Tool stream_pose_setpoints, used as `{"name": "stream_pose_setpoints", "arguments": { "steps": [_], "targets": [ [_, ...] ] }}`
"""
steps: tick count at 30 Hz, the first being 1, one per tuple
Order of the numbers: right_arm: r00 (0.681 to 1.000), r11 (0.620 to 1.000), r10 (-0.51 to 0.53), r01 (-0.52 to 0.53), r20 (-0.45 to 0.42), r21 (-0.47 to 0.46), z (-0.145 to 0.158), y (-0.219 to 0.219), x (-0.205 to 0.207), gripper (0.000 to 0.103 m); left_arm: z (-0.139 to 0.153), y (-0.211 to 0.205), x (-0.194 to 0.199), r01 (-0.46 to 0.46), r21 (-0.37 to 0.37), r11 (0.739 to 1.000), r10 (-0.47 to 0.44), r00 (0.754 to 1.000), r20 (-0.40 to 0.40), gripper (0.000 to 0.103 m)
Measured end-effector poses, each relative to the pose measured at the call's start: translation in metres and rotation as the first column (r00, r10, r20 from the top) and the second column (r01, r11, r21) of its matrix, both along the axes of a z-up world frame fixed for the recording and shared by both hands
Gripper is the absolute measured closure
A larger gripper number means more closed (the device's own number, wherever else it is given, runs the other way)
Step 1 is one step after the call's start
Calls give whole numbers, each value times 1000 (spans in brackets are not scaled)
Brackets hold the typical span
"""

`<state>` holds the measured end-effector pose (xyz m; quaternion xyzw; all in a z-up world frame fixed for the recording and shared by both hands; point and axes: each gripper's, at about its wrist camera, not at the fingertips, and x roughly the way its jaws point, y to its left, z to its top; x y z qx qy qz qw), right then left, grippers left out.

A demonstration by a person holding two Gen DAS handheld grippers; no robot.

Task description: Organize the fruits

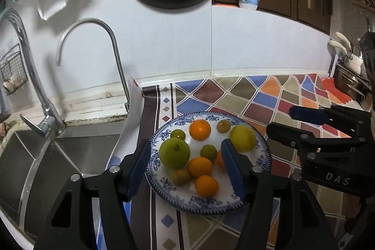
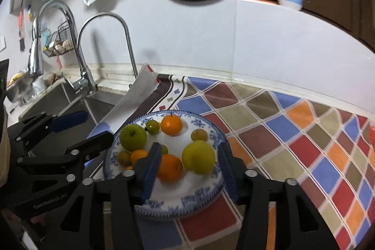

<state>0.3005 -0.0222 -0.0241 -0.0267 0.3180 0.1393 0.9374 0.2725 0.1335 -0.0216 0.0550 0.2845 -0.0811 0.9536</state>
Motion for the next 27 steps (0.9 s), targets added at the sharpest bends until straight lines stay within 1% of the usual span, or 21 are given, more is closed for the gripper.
{"name": "stream_pose_setpoints", "arguments": {
  "steps": [3,5,8,10,12,16,23,27],
  "targets": [
    [999,999,-45,45,16,6,6,-7,-20,46,5,-1,-15,-12,-2,1000,12,1000,23,29],
    [996,997,-81,81,30,11,9,-13,-34,39,8,-2,-25,-13,-5,1000,13,999,32,26],
    [990,992,-128,128,53,11,13,-18,-51,33,11,-4,-38,-8,-2,1000,8,999,46,20],
    [986,989,-151,150,68,14,16,-21,-64,31,14,-6,-49,-14,4,1000,14,998,58,20],
    [982,985,-171,171,85,13,18,-25,-76,27,17,-8,-58,-20,3,1000,19,998,67,17],
    [978,983,-183,183,98,8,22,-30,-96,23,25,-13,-79,-45,1,999,44,995,92,16],
    [980,987,-161,162,114,-1,28,-45,-133,22,36,-33,-121,-77,2,997,77,989,124,14],
    [980,987,-159,159,123,10,32,-57,-155,22,39,-43,-143,-87,-4,996,87,987,134,12]
  ]
}}
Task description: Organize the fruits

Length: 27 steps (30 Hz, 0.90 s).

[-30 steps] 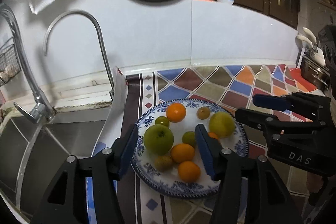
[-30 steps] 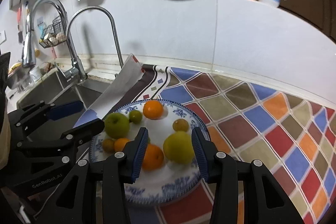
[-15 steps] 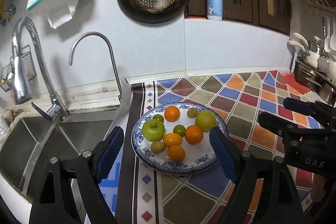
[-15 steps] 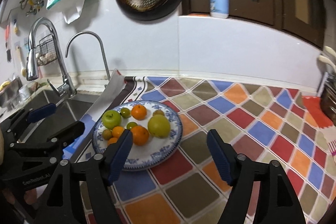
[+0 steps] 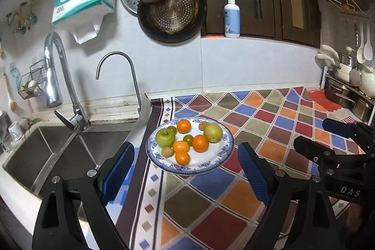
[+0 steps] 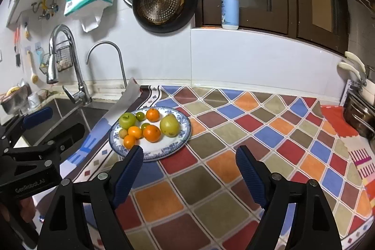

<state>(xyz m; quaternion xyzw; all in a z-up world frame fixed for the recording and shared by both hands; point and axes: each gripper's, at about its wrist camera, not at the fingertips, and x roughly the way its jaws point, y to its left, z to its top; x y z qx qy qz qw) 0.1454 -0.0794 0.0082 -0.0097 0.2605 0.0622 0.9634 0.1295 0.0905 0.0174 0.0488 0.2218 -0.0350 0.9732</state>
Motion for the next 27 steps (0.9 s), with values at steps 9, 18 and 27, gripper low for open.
{"name": "stream_pose_setpoints", "arguments": {
  "steps": [9,18,27],
  "targets": [
    [999,1000,8,-8,31,-8,10,-17,-43,19,3,-16,-42,-11,-11,1000,12,1000,16,7],
    [999,1000,18,-19,35,9,12,-29,-74,19,5,-28,-72,-12,-14,1000,12,1000,26,1],
    [999,1000,14,-15,29,15,9,-36,-95,18,4,-33,-90,-14,-5,1000,14,1000,24,0]
  ]
}}
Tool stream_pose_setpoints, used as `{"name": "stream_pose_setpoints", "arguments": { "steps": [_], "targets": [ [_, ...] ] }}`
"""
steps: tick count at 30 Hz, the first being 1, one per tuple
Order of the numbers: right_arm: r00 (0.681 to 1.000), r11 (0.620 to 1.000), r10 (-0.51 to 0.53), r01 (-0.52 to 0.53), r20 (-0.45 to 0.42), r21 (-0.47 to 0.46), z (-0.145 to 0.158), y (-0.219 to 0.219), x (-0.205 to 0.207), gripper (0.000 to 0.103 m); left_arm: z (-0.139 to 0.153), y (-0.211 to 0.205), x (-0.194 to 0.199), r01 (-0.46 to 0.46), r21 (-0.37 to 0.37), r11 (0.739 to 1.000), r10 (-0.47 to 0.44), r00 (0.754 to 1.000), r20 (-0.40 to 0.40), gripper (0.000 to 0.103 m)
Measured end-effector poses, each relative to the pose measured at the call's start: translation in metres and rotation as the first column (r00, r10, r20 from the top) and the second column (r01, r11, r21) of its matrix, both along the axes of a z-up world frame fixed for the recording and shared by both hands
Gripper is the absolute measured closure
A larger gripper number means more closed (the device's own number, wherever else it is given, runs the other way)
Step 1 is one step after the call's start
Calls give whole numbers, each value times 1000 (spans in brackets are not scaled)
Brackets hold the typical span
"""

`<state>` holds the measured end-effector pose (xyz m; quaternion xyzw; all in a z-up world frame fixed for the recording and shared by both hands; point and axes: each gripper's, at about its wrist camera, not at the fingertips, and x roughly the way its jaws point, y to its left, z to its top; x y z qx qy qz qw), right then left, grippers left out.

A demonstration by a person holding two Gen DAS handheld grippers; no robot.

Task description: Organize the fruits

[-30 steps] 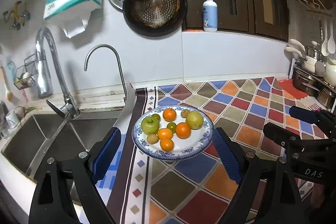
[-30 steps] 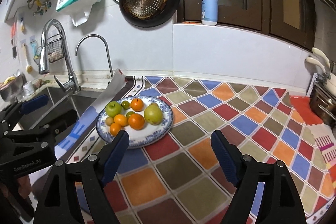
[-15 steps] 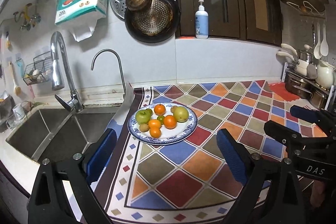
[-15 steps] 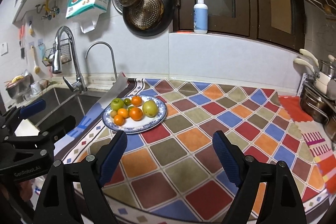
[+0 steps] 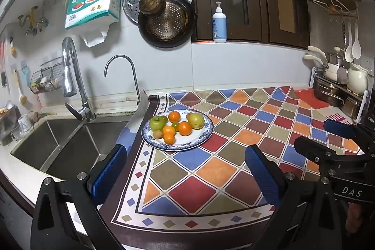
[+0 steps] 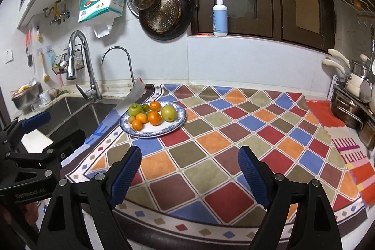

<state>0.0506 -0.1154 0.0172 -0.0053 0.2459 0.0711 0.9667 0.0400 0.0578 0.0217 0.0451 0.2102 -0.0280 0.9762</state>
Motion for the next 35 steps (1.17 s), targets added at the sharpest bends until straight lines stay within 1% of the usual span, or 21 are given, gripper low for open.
{"name": "stream_pose_setpoints", "arguments": {
  "steps": [14,22,35],
  "targets": [
    [1000,1000,3,-3,3,6,-1,0,-13,18,2,-1,-17,-6,4,1000,6,1000,4,0],
    [1000,1000,2,-2,6,7,1,0,-14,18,5,-1,-17,-8,15,1000,8,1000,12,0],
    [1000,1000,-12,12,-6,8,-2,-5,-10,18,1,-6,-7,16,10,1000,-16,1000,-12,0]
  ]
}}
